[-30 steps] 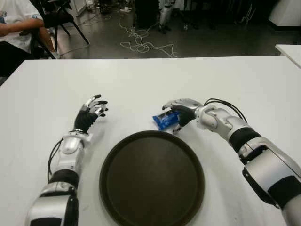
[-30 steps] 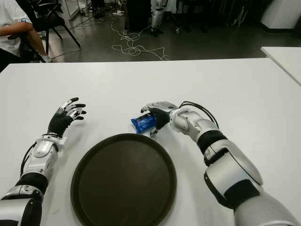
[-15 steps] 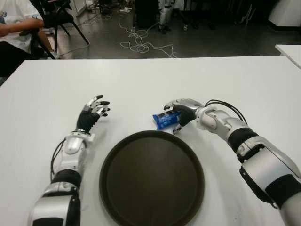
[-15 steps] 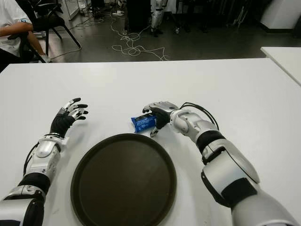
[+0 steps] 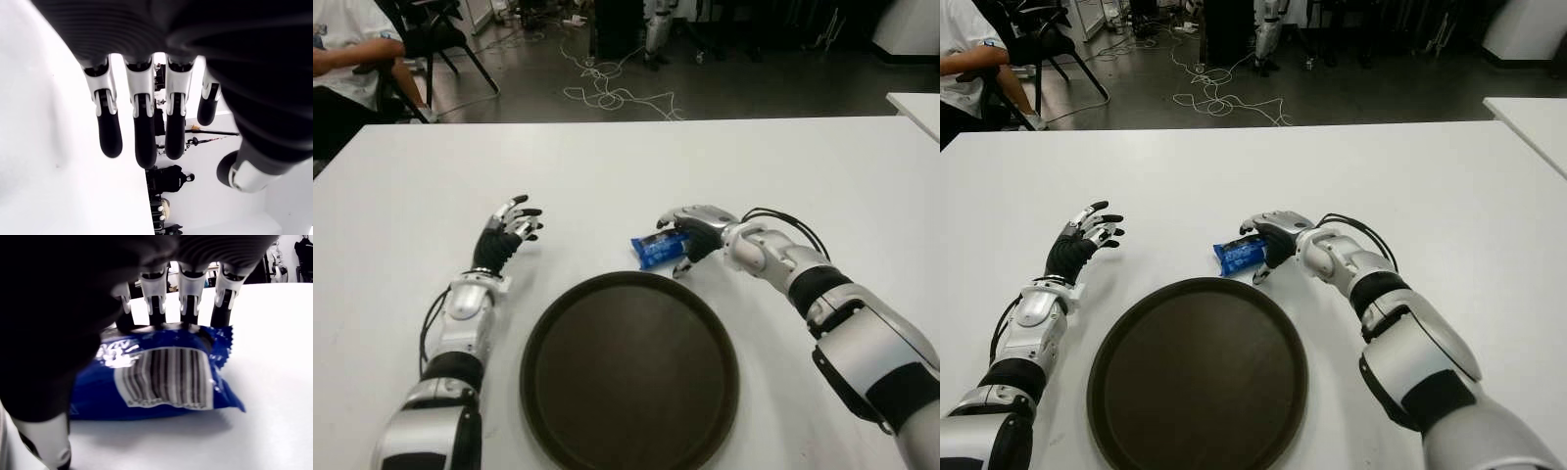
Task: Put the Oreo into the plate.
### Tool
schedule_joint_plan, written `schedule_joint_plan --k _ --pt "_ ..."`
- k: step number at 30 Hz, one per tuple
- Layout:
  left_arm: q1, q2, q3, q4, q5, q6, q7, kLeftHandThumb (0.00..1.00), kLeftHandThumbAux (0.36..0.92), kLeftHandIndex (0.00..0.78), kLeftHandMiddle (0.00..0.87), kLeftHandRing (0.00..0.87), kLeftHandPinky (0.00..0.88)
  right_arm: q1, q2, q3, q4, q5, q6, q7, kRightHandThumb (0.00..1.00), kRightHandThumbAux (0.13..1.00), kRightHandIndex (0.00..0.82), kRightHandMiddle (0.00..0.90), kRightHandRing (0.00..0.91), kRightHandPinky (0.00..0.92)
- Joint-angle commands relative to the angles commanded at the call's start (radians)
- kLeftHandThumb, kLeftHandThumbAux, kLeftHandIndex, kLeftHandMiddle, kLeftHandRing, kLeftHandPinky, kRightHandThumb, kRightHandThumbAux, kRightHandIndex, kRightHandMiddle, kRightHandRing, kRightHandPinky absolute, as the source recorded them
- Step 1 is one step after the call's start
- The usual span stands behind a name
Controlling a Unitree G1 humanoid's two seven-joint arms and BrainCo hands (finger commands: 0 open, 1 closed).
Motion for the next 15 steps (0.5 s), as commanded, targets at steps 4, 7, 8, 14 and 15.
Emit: schedule_joint_plan --k 4,7,8,14,15 --pt "0.0 -0.001 0.0 0.0 0.001 -0.002 0.004 0.202 0.592 0.169 0.302 0.336 0.382 0.001 -0.006 0.001 -0.006 -0.002 -0.024 -0.028 0.0 0.753 0.228 0.248 0.248 0.237" --pt "0.001 0.0 -0.001 0.0 0.001 -0.004 0.003 0.203 0.595 0.17 0.303 0.335 0.382 0.004 -0.009 0.006 -0.007 -0.009 -0.041 -0.066 0.0 0.761 0.236 0.276 0.28 0.277" --pt "0.001 0.0 -0.001 0.0 0.001 -0.004 0.003 0.204 0.597 0.172 0.304 0.334 0.382 0.004 -0.011 0.008 -0.007 -0.012 -0.046 -0.078 0.0 0.769 0.243 0.295 0.302 0.306" --pt "-0.004 -0.005 0.004 0.005 -0.008 0.004 -0.003 0.22 0.601 0.17 0.304 0.335 0.373 -0.001 -0.021 0.026 -0.006 -0.04 -0.071 -0.15 0.536 0.737 0.393 0.458 0.47 0.465" --pt "-0.004 -0.005 0.005 0.005 -0.009 0.004 -0.003 0.221 0.601 0.169 0.304 0.336 0.374 -0.003 -0.023 0.03 -0.006 -0.045 -0.072 -0.157 0.566 0.735 0.399 0.467 0.48 0.475"
